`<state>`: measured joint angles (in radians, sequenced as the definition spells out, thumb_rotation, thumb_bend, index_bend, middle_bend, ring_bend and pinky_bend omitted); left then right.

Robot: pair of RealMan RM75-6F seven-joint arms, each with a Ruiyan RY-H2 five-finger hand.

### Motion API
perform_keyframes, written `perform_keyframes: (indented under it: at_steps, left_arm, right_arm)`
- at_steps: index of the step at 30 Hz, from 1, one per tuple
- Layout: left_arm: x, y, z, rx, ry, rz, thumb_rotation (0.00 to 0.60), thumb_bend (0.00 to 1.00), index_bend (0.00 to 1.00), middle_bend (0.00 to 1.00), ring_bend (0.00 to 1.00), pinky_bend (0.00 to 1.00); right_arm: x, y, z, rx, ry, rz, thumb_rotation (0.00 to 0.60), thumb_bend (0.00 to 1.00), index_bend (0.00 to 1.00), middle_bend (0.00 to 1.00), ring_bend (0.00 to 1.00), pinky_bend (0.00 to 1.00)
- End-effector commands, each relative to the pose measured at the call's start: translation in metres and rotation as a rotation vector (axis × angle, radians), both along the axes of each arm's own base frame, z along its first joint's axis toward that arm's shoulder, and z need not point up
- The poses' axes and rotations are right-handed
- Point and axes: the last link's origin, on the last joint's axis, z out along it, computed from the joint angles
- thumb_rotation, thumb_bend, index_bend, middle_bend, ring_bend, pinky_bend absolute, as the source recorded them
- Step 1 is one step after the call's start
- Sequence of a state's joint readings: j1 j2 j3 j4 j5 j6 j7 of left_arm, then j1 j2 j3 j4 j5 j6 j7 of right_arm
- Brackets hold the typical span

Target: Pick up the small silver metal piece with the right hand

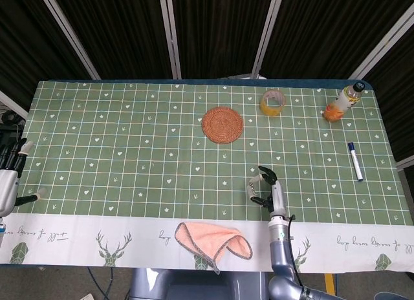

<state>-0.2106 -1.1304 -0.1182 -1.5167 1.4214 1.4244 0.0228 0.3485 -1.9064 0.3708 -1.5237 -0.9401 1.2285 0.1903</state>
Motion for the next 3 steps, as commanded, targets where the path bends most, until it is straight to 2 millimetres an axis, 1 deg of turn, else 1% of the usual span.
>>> perform_keyframes:
  at_steps: [1, 3]
  left_arm:
    - [-0.0001, 0.0000, 0.0001, 0.000, 0.000, 0.000, 0.600, 0.00, 0.00, 0.00, 0.00, 0.00]
    - [-0.0001, -0.0001, 0.0003, 0.000, 0.000, -0.001, 0.600, 0.00, 0.00, 0.00, 0.00, 0.00]
  right_arm:
    - [0.0000, 0.0004, -0.0008, 0.002, 0.001, 0.001, 0.600, 0.42, 0.65, 0.15, 0.00, 0.07]
    - [0.0000, 0.0005, -0.0012, 0.002, 0.000, 0.000, 0.600, 0.42, 0.65, 0.15, 0.00, 0.07]
